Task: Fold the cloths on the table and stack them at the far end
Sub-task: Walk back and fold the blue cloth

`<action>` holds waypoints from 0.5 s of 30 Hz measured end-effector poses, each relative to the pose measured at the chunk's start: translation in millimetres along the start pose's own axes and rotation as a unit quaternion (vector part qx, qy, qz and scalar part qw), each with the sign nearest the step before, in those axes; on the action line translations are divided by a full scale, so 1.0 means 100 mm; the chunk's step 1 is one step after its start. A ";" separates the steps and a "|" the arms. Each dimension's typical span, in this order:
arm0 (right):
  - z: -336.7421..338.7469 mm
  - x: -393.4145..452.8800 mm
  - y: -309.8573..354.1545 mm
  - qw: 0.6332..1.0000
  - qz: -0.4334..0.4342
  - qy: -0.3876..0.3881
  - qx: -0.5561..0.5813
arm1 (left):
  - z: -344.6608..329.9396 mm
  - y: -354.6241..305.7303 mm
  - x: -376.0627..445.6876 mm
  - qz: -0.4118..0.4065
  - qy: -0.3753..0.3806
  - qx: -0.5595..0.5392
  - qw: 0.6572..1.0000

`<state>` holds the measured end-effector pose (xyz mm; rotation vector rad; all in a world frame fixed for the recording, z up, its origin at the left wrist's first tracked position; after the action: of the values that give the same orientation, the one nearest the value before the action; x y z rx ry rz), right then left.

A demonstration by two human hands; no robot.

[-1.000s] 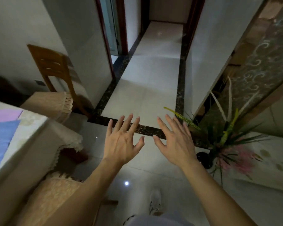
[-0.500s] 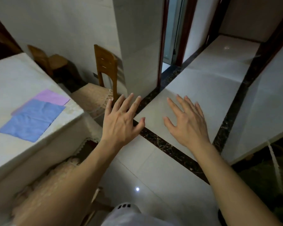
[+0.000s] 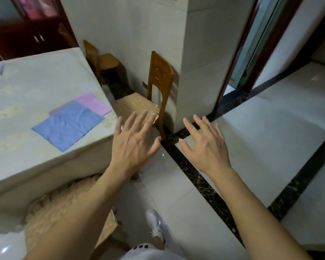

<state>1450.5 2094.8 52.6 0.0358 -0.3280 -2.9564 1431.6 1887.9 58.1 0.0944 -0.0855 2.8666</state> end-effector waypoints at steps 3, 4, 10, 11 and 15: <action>-0.05 0.45 0.14 1.000 0.028 0.006 -0.002 | -0.06 0.27 0.24 0.028 -0.006 -0.011 1.000; -0.07 0.62 0.19 0.999 0.036 0.010 -0.003 | -0.08 0.37 0.34 0.037 -0.008 -0.015 0.999; -0.21 1.64 0.54 0.996 0.084 0.034 -0.015 | -0.26 0.99 0.88 0.086 0.008 -0.038 0.995; -0.24 1.82 0.61 0.995 0.092 0.040 -0.017 | -0.29 1.11 0.96 0.095 0.010 -0.042 0.995; -0.37 2.43 0.96 0.989 0.132 0.063 -0.014 | -0.35 1.57 1.18 0.140 0.013 -0.045 0.989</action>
<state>1227.6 1953.8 36.2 0.1624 -0.2524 -2.6812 1273.9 1770.9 23.6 0.0274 -0.2419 3.1381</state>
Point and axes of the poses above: each hand's wrist, its own x-axis towards the middle knuckle, its own z-axis out of the back of the hand, y = z × x, the point moved 5 cm from there along x, towards the middle knuckle, and after that the axes turned 14 degrees about y, right-handed, at the moved point
